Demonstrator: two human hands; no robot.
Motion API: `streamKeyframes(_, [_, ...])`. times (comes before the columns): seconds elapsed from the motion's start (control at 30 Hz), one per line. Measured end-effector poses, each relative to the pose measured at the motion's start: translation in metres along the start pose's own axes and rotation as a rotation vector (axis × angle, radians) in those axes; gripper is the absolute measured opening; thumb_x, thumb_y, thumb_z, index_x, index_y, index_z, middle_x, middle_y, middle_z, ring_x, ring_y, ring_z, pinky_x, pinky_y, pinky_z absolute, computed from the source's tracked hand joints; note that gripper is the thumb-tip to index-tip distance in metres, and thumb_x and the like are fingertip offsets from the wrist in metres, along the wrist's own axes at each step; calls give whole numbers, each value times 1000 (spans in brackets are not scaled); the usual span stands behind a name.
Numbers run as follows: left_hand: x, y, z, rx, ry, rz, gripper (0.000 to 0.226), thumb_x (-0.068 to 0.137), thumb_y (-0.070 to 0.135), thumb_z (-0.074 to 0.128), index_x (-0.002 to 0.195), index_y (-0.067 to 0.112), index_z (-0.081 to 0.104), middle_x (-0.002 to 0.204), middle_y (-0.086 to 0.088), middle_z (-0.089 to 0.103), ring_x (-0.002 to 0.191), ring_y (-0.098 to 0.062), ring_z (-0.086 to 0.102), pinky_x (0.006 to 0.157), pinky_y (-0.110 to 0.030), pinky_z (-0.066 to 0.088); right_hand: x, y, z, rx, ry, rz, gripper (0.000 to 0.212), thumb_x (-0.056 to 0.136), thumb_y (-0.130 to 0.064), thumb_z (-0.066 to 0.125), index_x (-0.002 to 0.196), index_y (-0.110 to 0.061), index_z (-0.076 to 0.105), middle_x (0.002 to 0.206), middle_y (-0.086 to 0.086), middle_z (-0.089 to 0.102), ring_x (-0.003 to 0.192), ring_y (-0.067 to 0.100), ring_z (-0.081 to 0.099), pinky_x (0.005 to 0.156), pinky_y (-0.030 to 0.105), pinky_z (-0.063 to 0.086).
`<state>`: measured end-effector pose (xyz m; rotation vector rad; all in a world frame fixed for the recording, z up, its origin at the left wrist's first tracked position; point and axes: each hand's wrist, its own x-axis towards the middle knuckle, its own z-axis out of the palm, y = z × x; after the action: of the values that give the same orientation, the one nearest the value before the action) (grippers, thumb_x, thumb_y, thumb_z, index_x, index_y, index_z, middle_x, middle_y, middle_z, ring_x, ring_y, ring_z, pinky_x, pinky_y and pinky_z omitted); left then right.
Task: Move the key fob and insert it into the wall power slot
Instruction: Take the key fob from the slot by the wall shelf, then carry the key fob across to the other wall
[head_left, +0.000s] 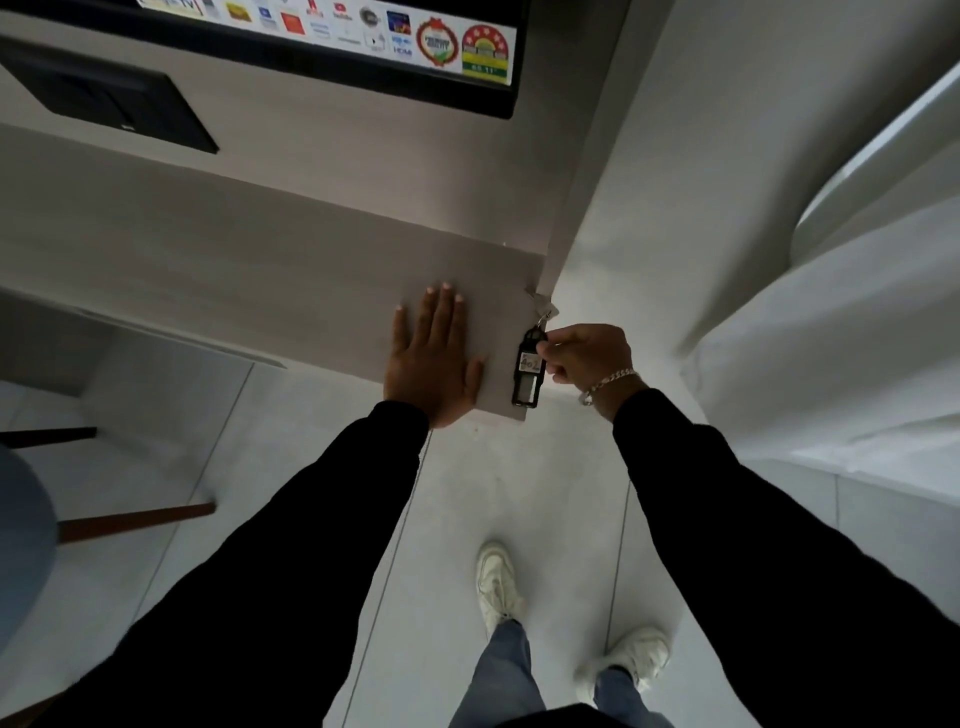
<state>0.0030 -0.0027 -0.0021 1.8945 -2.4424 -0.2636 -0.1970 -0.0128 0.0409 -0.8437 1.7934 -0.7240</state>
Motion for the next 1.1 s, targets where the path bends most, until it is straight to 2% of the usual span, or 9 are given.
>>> streamKeyframes(0.07, [-1,-1,0,14,-16,66,81,94,52,20,159,3,23,169,-17,20,157,-34,17,127,-61,17,0,-1,-7,58,-82,39,10,78,-2,70,80,8,69,56,9,55,52,17,48,49,19,51])
streamKeyframes(0.13, [-3,-1,0,24,-33,131,80,96,51,18,159,3,23,169,-17,20,158,-33,17,128,-59,16,-3,-1,-14,114,-151,86,17,82,0,66,77,15,63,45,0,53,51,13,45,46,16,48])
streamKeyframes(0.23, [-9,13,0,14,-66,182,81,96,52,15,159,2,21,170,-17,17,158,-34,15,129,-57,13,-17,-2,-28,212,-166,132,12,79,-2,71,68,-4,66,47,-1,60,51,13,53,47,18,53])
streamKeyframes(0.33, [-16,32,0,-31,-95,176,80,96,52,22,160,3,19,171,-16,14,159,-33,10,130,-56,11,-31,-2,-46,239,-185,117,7,80,-3,70,74,-6,68,63,8,62,56,16,56,53,23,53])
streamKeyframes(0.47, [-23,62,-3,-148,-127,192,73,102,48,27,160,5,16,172,-13,10,160,-28,5,130,-49,7,-55,-1,-78,268,-197,72,6,80,-1,69,75,-4,67,69,12,62,57,18,56,51,22,54])
streamKeyframes(0.53, [-28,83,-8,-253,-81,217,69,106,42,36,160,4,16,171,-14,12,160,-29,6,130,-48,8,-68,3,-100,287,-189,43,6,80,-1,70,75,-4,67,70,11,63,57,18,57,50,22,53])
streamKeyframes(0.63, [-36,121,-20,-347,21,275,73,102,47,29,159,3,18,170,-15,13,159,-31,7,129,-47,8,-88,11,-137,301,-163,4,4,81,-2,70,78,-3,68,70,11,64,57,18,58,50,22,53])
streamKeyframes(0.87, [-43,228,-49,-373,124,502,73,102,44,28,159,0,17,170,-18,12,159,-33,4,130,-54,9,-138,50,-245,365,-82,-87,3,79,-3,72,81,-1,71,67,10,67,54,16,60,50,22,54])
streamKeyframes(1.1, [-63,361,-65,-437,230,607,72,102,41,30,159,-1,18,170,-17,12,159,-32,3,130,-54,7,-190,96,-364,420,-16,-146,2,79,-1,72,78,-2,71,67,12,65,50,15,58,47,21,54])
